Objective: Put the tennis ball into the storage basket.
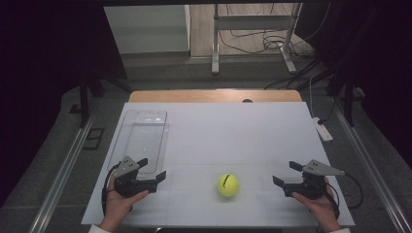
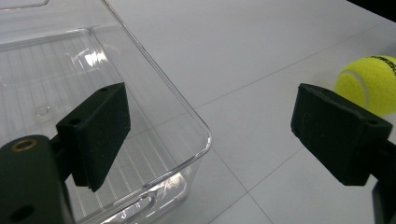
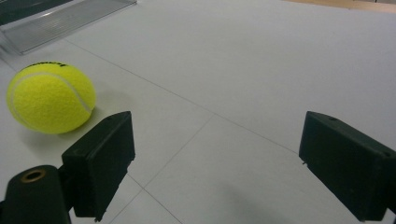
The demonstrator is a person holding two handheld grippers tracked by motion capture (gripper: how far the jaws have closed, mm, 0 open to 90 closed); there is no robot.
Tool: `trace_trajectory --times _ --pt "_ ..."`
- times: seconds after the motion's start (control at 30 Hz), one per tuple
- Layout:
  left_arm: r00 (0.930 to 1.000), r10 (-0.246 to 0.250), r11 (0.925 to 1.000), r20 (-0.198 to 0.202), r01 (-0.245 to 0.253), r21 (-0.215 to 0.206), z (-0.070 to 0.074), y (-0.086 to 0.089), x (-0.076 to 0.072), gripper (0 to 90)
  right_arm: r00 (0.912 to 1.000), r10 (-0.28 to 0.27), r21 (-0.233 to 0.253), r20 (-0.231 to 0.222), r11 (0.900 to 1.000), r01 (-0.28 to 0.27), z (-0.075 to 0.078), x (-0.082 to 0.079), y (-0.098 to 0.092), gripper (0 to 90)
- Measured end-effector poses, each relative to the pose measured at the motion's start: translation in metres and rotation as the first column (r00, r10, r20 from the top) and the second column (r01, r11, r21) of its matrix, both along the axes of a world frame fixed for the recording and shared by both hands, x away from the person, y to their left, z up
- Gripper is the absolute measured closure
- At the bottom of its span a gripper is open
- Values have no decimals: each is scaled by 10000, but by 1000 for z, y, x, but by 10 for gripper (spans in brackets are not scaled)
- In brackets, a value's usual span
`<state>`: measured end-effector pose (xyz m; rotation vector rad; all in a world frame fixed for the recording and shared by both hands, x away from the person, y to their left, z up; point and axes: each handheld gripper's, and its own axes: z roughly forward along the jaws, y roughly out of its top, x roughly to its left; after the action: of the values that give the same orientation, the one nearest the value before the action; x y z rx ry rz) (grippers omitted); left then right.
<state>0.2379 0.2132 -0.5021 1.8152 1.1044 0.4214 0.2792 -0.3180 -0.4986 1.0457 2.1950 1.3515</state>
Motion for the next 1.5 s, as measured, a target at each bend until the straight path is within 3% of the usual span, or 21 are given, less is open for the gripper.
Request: trace_trajectory --times 0.8,1.5 --pt "9999 -127 9999 -40 126 -73 1 0 1 123 10000 -84 72 -50 9999 84 1 0 -3 111" --pt "9996 -268 9996 130 270 -114 13 -5 4 123 9999 -101 161 -28 9998 101 1 0 -4 112"
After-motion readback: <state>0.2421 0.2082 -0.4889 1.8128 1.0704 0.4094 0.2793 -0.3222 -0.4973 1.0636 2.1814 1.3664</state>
